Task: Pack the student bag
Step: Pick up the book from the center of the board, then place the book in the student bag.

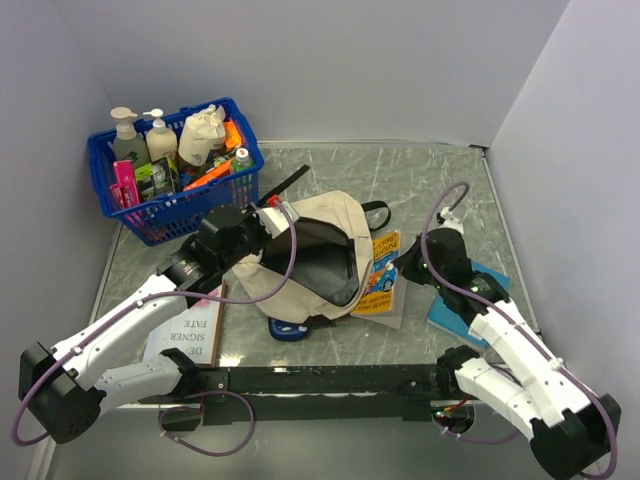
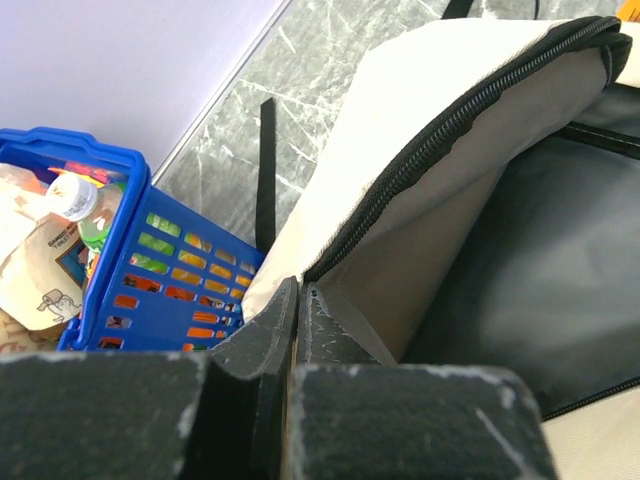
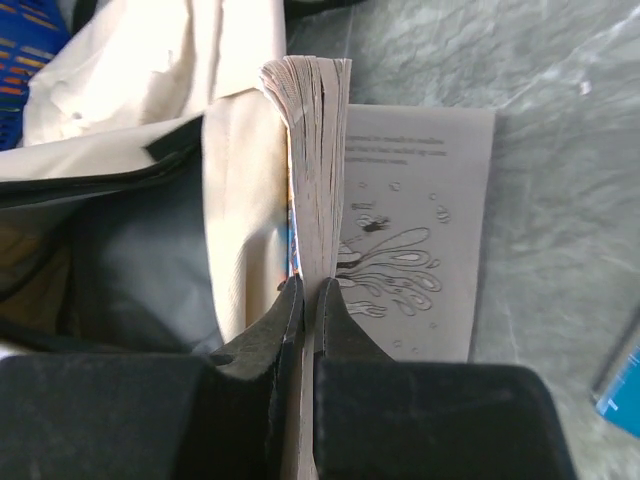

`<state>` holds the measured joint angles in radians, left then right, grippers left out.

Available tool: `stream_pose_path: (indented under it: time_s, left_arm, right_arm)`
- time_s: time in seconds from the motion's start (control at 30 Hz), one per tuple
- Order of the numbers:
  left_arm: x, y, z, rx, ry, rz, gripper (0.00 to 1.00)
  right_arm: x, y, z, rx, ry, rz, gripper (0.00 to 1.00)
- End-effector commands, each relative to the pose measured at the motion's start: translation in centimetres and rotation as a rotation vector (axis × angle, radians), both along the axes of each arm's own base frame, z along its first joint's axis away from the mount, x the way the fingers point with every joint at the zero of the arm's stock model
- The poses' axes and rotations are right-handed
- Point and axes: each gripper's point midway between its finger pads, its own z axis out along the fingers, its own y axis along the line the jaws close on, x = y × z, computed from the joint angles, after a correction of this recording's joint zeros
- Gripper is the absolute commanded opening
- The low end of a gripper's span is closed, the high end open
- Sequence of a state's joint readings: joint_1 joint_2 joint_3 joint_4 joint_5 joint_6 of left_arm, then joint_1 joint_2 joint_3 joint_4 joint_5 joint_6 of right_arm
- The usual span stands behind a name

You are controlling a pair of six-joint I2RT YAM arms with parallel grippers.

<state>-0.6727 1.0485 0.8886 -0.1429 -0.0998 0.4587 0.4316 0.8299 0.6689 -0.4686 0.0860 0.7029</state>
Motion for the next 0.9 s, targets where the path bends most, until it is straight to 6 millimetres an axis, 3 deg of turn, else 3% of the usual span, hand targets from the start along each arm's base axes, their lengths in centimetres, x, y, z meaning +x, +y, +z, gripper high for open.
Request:
stream_pose_path:
  time_s: [0.0,0.23,0.33,0.47,0.6,0.87]
  left_arm:
    - [-0.1,-0.5,3.4,-0.061,-0.058,-0.033,0.01]
    - [-0.5,-2.0,4.3,-0.079,-0.044,-0.107,0.01]
    - [-0.5,-2.5,5.0,-0.091,-0.037,-0.123,0.01]
    - [-0.7,-2.9,5.8,-0.107,-0.032,-0.139,0.01]
    - [-0.8,-3.3,6.4,-0.116,-0.032,-0.152,0.01]
    - [-1.5,-4.1,5.9,-0.123,0.004,-0.199,0.01]
  right_arm:
    - [-0.2,0.3,9.5,0.092,-0.195,0.027,0.00]
    - [-3.5,0.7,15.7,0.188,-0.234,0.093,0.00]
    - [-4.7,1.7,17.1,0.259,-0.226,0.144,0.00]
    - [-5.9,2.9,17.2,0.318,-0.175,0.200,0.00]
    - [-6.9,4.1,15.8,0.370,-0.092,0.248,0.00]
    - [-8.0,5.1,11.3,0.414,0.038,0.266,0.00]
